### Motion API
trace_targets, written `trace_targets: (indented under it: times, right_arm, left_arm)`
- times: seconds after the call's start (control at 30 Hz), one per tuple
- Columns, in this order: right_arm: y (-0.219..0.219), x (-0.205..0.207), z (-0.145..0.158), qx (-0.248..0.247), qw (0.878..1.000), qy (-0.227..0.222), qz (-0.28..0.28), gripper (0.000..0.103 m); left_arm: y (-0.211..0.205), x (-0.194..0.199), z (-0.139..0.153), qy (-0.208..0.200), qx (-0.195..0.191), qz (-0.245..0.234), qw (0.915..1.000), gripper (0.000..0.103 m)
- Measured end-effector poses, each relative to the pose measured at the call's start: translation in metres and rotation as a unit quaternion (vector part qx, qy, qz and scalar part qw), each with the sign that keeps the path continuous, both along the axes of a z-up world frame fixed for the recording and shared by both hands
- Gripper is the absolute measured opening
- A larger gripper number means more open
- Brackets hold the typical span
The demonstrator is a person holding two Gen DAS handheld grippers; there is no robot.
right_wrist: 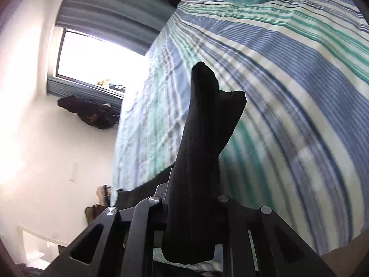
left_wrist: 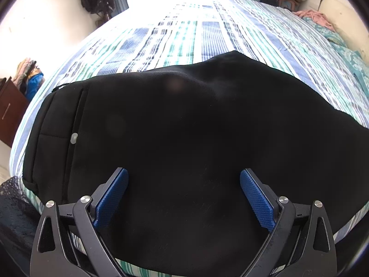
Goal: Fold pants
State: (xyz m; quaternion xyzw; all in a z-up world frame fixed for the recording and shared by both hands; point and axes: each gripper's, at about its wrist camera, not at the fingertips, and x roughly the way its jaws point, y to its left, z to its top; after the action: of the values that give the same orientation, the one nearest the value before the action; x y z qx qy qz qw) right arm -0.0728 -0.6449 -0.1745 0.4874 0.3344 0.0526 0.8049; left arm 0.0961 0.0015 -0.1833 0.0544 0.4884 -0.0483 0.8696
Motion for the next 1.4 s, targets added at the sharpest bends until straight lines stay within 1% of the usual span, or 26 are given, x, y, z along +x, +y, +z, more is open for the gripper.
trace_targets:
  times: [0.1, 0.2, 0.3, 0.37, 0.43, 0.5, 0.53, 0.57, 0.6, 0.63, 0.7, 0.77, 0.87, 0.93, 0.97, 1.0, 1.03, 1.07, 1.1, 1.13, 1.17, 1.2, 1.23, 1.27, 1.3, 1.4]
  right_arm:
    - [0.053, 0.01, 0.021, 0.034, 0.998, -0.049, 0.029, 0.017]
    - [0.125, 0.031, 0.035, 0.029, 0.994, -0.067, 0.076, 0.017]
    - [0.208, 0.056, 0.037, 0.001, 0.991, -0.068, 0.116, 0.017]
    - [0.264, 0.075, 0.029, -0.023, 0.989, -0.058, 0.134, 0.017]
    - [0.318, 0.095, 0.016, -0.059, 0.986, -0.043, 0.151, 0.017]
    - [0.37, 0.113, 0.001, -0.111, 0.98, -0.021, 0.166, 0.024]
    - [0.393, 0.118, -0.007, -0.137, 0.975, -0.007, 0.174, 0.033]
    - [0.414, 0.124, -0.015, -0.16, 0.969, 0.011, 0.185, 0.052]
    - [0.429, 0.124, -0.02, -0.18, 0.964, 0.023, 0.196, 0.058]
    - [0.44, 0.121, -0.02, -0.199, 0.958, 0.021, 0.207, 0.059]
    - [0.452, 0.103, -0.008, -0.231, 0.947, -0.006, 0.225, 0.061]
    - [0.447, 0.076, 0.009, -0.278, 0.936, -0.029, 0.214, 0.074]
    - [0.425, 0.036, 0.028, -0.352, 0.921, -0.056, 0.157, 0.085]
    - [0.397, 0.01, 0.032, -0.38, 0.916, -0.054, 0.117, 0.086]
    - [0.385, 0.009, 0.033, -0.378, 0.92, -0.046, 0.098, 0.086]
    - [0.372, 0.006, 0.033, -0.361, 0.929, -0.04, 0.077, 0.086]
    - [0.36, 0.005, 0.033, -0.34, 0.938, -0.042, 0.057, 0.086]
    - [0.351, -0.001, 0.036, -0.327, 0.943, -0.047, 0.039, 0.086]
    - [0.346, 0.0, 0.035, -0.325, 0.944, -0.047, 0.029, 0.086]
    - [0.344, 0.003, 0.035, -0.327, 0.943, -0.045, 0.027, 0.086]
    - [0.345, 0.006, 0.035, -0.331, 0.942, -0.045, 0.031, 0.086]
    - [0.346, 0.006, 0.037, -0.334, 0.941, -0.047, 0.036, 0.086]
    - [0.349, 0.004, 0.039, -0.336, 0.94, -0.051, 0.04, 0.086]
    - [0.351, 0.005, 0.04, -0.337, 0.939, -0.055, 0.044, 0.086]
    - [0.352, 0.004, 0.041, -0.339, 0.938, -0.059, 0.046, 0.086]
    - [0.354, 0.004, 0.042, -0.345, 0.936, -0.063, 0.043, 0.086]
  left_arm:
    - [0.001, 0.0, 0.0, -0.003, -0.008, -0.001, 1.0, 0.098]
    - [0.004, -0.003, 0.0, -0.008, -0.02, -0.007, 0.9997, 0.098]
    - [0.008, -0.007, 0.001, -0.012, -0.029, -0.018, 0.9994, 0.098]
    - [0.01, -0.008, 0.002, -0.01, -0.036, -0.023, 0.999, 0.098]
    - [0.013, -0.008, 0.003, -0.008, -0.046, -0.026, 0.9985, 0.098]
    - [0.017, -0.009, 0.004, -0.005, -0.058, -0.027, 0.9979, 0.098]
    - [0.018, -0.009, 0.005, -0.004, -0.064, -0.027, 0.9976, 0.098]
    - [0.019, -0.01, 0.006, -0.003, -0.069, -0.027, 0.9973, 0.098]
    - [0.021, -0.011, 0.008, -0.002, -0.074, -0.027, 0.9969, 0.098]
    - [0.023, -0.013, 0.009, -0.002, -0.08, -0.027, 0.9964, 0.098]
    - [0.026, -0.016, 0.014, -0.001, -0.098, -0.027, 0.9948, 0.097]
    - [0.025, -0.02, 0.023, -0.001, -0.129, -0.035, 0.9911, 0.097]
    - [0.006, -0.031, 0.043, -0.014, -0.175, -0.078, 0.9813, 0.097]
    - [-0.017, -0.041, 0.055, -0.016, -0.198, -0.123, 0.9724, 0.095]
    - [-0.03, -0.045, 0.058, -0.015, -0.203, -0.146, 0.9682, 0.089]
    - [-0.045, -0.048, 0.059, -0.008, -0.202, -0.168, 0.9648, 0.084]
    - [-0.06, -0.048, 0.058, 0.002, -0.196, -0.184, 0.9631, 0.075]
    - [-0.075, -0.047, 0.055, 0.013, -0.187, -0.198, 0.962, 0.066]
    - [-0.087, -0.047, 0.05, 0.023, -0.175, -0.209, 0.9618, 0.061]
    - [-0.098, -0.048, 0.046, 0.029, -0.161, -0.217, 0.9623, 0.05]
    - [-0.106, -0.047, 0.042, 0.034, -0.148, -0.221, 0.9634, 0.043]
    - [-0.114, -0.046, 0.037, 0.041, -0.135, -0.222, 0.9648, 0.041]
    - [-0.118, -0.046, 0.034, 0.049, -0.13, -0.221, 0.9654, 0.03]
    - [-0.123, -0.045, 0.03, 0.058, -0.124, -0.218, 0.9664, 0.009]
    - [-0.128, -0.044, 0.027, 0.06, -0.112, -0.213, 0.9686, 0.004]
    - [-0.124, -0.05, 0.035, 0.045, -0.101, -0.204, 0.9728, 0.002]
